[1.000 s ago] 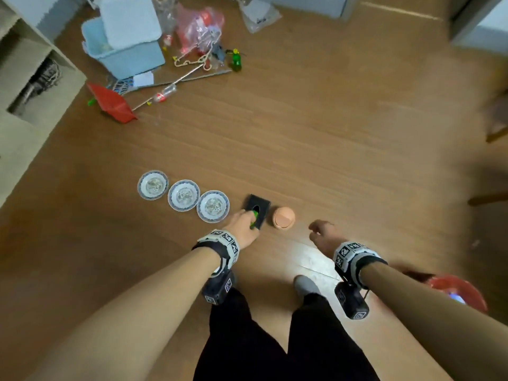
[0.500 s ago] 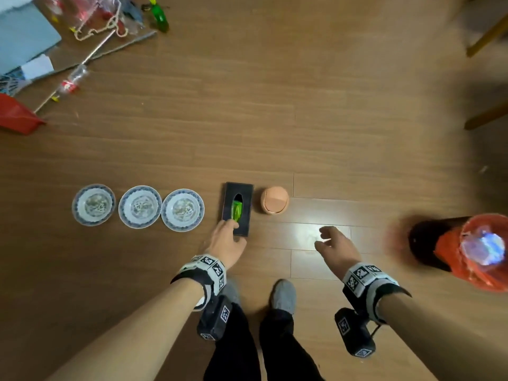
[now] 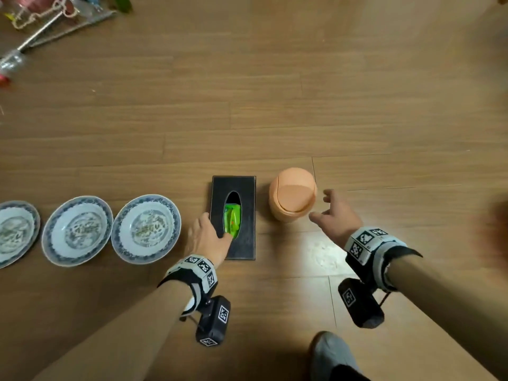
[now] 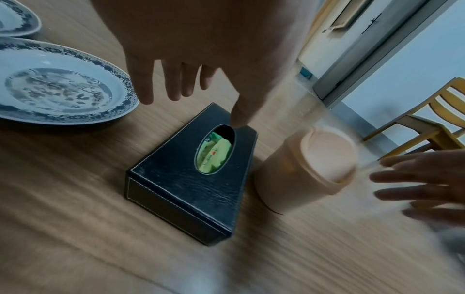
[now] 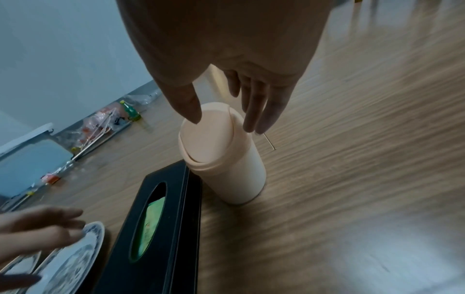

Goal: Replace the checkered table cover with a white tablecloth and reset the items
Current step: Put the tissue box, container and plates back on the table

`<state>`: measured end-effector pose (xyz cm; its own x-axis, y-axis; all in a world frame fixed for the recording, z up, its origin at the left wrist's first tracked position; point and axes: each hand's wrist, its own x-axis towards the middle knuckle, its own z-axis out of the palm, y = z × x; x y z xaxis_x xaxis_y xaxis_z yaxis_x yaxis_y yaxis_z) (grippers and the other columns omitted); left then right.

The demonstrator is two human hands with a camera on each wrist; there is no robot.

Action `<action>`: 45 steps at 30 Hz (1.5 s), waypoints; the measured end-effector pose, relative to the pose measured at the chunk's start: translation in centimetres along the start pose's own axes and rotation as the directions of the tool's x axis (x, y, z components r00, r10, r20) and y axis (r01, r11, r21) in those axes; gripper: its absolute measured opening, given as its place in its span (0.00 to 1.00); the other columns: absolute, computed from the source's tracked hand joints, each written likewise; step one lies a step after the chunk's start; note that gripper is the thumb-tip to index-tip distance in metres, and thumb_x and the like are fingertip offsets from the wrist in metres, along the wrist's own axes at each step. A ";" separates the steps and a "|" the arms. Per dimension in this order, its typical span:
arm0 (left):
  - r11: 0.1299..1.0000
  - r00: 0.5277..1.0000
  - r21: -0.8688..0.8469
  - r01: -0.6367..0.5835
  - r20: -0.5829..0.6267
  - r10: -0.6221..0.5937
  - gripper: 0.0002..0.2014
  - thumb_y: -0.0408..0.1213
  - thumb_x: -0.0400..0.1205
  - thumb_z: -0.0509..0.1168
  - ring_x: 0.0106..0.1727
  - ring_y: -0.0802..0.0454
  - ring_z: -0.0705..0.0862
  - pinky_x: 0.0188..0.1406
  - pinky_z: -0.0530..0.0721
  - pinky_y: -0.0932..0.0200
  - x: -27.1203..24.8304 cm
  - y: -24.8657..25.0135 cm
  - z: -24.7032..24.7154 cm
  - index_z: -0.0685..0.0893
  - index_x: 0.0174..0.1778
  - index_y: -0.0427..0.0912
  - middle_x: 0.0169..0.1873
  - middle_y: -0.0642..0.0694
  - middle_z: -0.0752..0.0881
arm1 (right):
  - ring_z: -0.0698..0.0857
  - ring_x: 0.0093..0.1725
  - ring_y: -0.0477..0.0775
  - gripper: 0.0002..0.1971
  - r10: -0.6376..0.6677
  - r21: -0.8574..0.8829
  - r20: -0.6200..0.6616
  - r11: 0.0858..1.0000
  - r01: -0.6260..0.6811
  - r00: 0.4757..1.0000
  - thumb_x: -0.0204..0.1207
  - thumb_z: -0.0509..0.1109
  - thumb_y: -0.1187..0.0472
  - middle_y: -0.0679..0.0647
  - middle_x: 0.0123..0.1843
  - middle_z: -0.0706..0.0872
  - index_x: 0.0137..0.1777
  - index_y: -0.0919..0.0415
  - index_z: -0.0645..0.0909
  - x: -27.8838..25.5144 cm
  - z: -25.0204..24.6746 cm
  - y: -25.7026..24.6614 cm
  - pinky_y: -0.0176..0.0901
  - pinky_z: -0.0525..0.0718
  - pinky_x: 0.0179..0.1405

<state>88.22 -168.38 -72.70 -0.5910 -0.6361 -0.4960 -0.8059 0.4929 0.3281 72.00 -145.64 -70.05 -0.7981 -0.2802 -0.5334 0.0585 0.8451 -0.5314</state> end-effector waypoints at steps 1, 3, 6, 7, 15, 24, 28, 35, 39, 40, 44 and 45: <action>1.000 1.000 0.006 0.010 -0.004 -0.010 0.37 0.48 0.80 0.69 0.77 0.40 0.69 0.73 0.72 0.44 1.3 -0.7 1.0 0.61 0.81 0.38 0.76 0.40 0.69 | 0.82 0.66 0.59 0.42 -0.005 0.008 -0.033 1.000 0.006 0.999 0.73 0.76 0.53 0.58 0.79 0.73 0.84 0.59 0.60 1.2 0.6 0.2 0.60 0.78 0.71; 0.999 0.999 0.007 0.034 0.010 -0.034 0.38 0.50 0.79 0.70 0.76 0.38 0.70 0.72 0.73 0.43 3.7 -1.9 2.9 0.62 0.79 0.36 0.76 0.38 0.69 | 0.76 0.75 0.62 0.45 -0.026 0.034 -0.108 0.999 0.029 0.994 0.71 0.77 0.53 0.60 0.82 0.71 0.85 0.60 0.58 3.5 1.6 0.8 0.59 0.73 0.77; 0.999 0.996 0.025 0.032 0.079 -0.034 0.39 0.50 0.77 0.71 0.71 0.37 0.76 0.68 0.77 0.44 6.5 -2.6 4.8 0.62 0.78 0.36 0.73 0.37 0.73 | 0.71 0.80 0.62 0.45 -0.064 0.029 -0.156 0.997 0.069 0.986 0.72 0.76 0.54 0.62 0.82 0.69 0.85 0.63 0.58 5.4 2.8 1.6 0.54 0.69 0.79; 0.999 0.995 0.046 0.016 0.097 -0.020 0.38 0.49 0.77 0.71 0.69 0.37 0.78 0.66 0.79 0.45 7.5 -2.6 5.1 0.62 0.76 0.36 0.71 0.37 0.75 | 0.72 0.79 0.62 0.44 -0.060 0.038 -0.166 0.997 0.067 0.984 0.72 0.76 0.54 0.62 0.82 0.70 0.85 0.63 0.58 5.7 3.2 1.8 0.54 0.70 0.79; 0.999 0.989 0.039 0.022 0.144 -0.027 0.40 0.46 0.76 0.75 0.64 0.38 0.81 0.63 0.81 0.47 9.7 -2.3 4.9 0.61 0.77 0.36 0.63 0.37 0.81 | 0.89 0.54 0.63 0.46 0.000 0.195 -0.142 0.980 0.028 0.990 0.70 0.75 0.52 0.60 0.78 0.74 0.86 0.55 0.55 6.5 4.0 3.0 0.56 0.90 0.47; 0.997 0.987 0.039 0.064 0.143 -0.069 0.41 0.51 0.73 0.75 0.64 0.38 0.80 0.60 0.80 0.49 9.5 -3.0 5.6 0.65 0.75 0.34 0.64 0.37 0.80 | 0.89 0.47 0.73 0.28 0.121 0.554 -0.123 0.832 -0.033 0.985 0.75 0.71 0.59 0.61 0.64 0.81 0.74 0.53 0.68 7.9 7.9 3.9 0.46 0.87 0.26; 0.995 0.993 0.086 0.054 0.096 -0.062 0.37 0.51 0.72 0.75 0.62 0.38 0.82 0.61 0.82 0.47 8.7 -3.1 5.9 0.70 0.70 0.34 0.60 0.38 0.82 | 0.88 0.51 0.72 0.26 0.144 0.654 -0.154 0.757 -0.008 0.978 0.74 0.71 0.66 0.62 0.64 0.81 0.72 0.57 0.72 7.5 7.9 3.7 0.52 0.90 0.30; 0.992 0.998 0.125 0.001 0.065 -0.010 0.33 0.51 0.73 0.74 0.59 0.38 0.82 0.58 0.83 0.48 8.2 -2.4 5.0 0.72 0.68 0.37 0.56 0.41 0.83 | 0.88 0.50 0.66 0.28 0.065 0.636 -0.198 0.768 0.077 0.978 0.76 0.68 0.72 0.61 0.63 0.82 0.76 0.60 0.73 6.4 6.0 4.1 0.60 0.92 0.36; 0.998 1.000 0.065 -0.021 0.022 0.019 0.34 0.50 0.73 0.74 0.62 0.36 0.81 0.60 0.82 0.46 7.9 -1.4 4.9 0.72 0.69 0.37 0.59 0.39 0.83 | 0.88 0.52 0.66 0.27 0.061 0.659 -0.237 0.744 0.114 0.970 0.75 0.71 0.71 0.61 0.63 0.83 0.75 0.59 0.75 6.3 5.5 4.8 0.56 0.92 0.34; 0.998 0.999 0.060 -0.036 0.007 0.036 0.31 0.50 0.73 0.74 0.61 0.36 0.82 0.59 0.82 0.46 7.8 -1.0 4.8 0.72 0.66 0.38 0.57 0.39 0.84 | 0.88 0.52 0.66 0.27 0.059 0.658 -0.245 0.743 0.122 0.968 0.75 0.72 0.70 0.62 0.62 0.83 0.75 0.59 0.75 6.1 5.3 4.8 0.55 0.92 0.34; 0.994 0.994 0.053 -0.095 -0.055 0.097 0.25 0.47 0.72 0.73 0.58 0.34 0.82 0.56 0.82 0.44 6.7 0.9 2.1 0.71 0.58 0.40 0.51 0.40 0.84 | 0.88 0.53 0.66 0.28 0.039 0.661 -0.266 0.735 0.153 0.963 0.76 0.70 0.71 0.61 0.63 0.83 0.76 0.58 0.74 4.3 2.6 4.2 0.56 0.92 0.35; 0.992 0.991 0.075 -0.104 -0.074 0.110 0.25 0.47 0.72 0.73 0.58 0.34 0.81 0.56 0.81 0.45 6.1 1.7 0.8 0.71 0.57 0.40 0.50 0.41 0.84 | 0.88 0.54 0.66 0.28 0.042 0.659 -0.271 0.736 0.154 0.962 0.76 0.69 0.72 0.61 0.63 0.83 0.77 0.58 0.74 3.4 1.3 3.9 0.56 0.92 0.35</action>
<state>83.26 -170.98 -75.82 -0.6768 -0.6203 -0.3965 -0.7350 0.5997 0.3164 70.34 -143.89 -74.82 -0.9277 -0.1099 -0.3568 0.3158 0.2786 -0.9070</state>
